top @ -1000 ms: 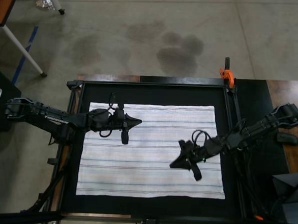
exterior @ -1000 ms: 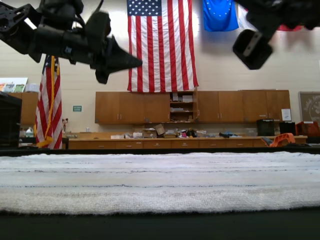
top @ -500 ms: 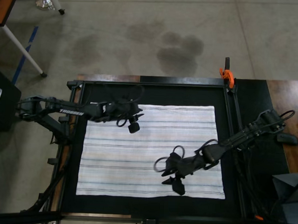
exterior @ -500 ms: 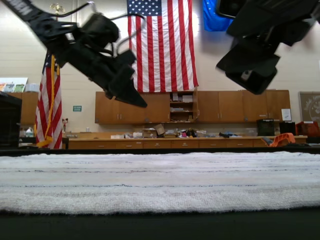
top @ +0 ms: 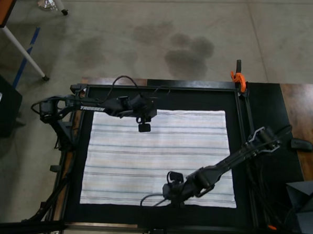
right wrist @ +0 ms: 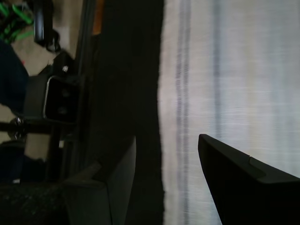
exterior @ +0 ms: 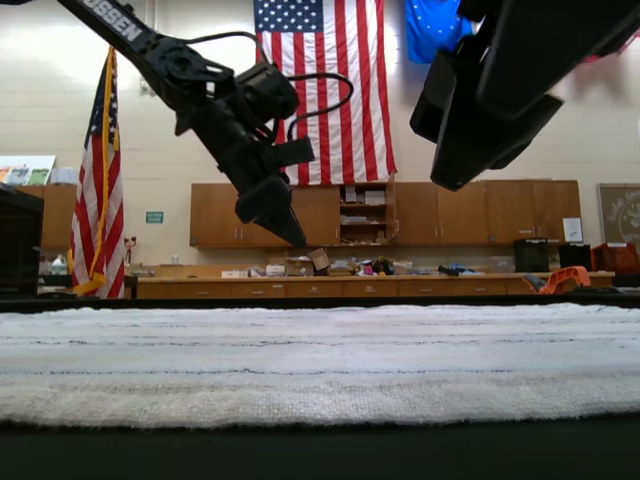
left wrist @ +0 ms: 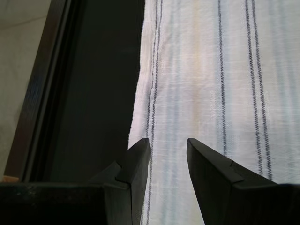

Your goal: Fold the towel

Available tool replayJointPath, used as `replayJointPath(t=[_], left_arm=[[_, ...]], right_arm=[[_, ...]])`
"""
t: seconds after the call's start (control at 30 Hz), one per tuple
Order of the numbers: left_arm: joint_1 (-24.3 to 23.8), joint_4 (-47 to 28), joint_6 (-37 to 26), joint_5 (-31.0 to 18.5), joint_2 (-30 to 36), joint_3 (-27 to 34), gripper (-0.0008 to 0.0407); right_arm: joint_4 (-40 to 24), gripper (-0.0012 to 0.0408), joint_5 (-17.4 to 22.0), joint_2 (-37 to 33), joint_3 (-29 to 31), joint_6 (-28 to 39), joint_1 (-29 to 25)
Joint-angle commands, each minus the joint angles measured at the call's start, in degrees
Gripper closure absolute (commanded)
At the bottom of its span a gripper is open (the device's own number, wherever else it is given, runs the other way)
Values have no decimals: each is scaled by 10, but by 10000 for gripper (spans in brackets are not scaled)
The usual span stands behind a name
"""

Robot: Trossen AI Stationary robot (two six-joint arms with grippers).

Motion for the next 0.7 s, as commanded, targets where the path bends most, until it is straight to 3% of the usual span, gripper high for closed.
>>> replayJointPath(t=[0.0,0.07,0.3,0.67], left_arm=[[12,-3,5,29,12,10,290],[23,-13,4,50,26,21,290],[48,-24,17,53,76,43,290],[66,-31,64,62,162,107,290]], right_arm=[[-18,218,0,26,26,5,6],[-37,219,0,50,49,8,11],[-84,219,0,108,109,16,20],[-86,219,-2,111,122,41,22]])
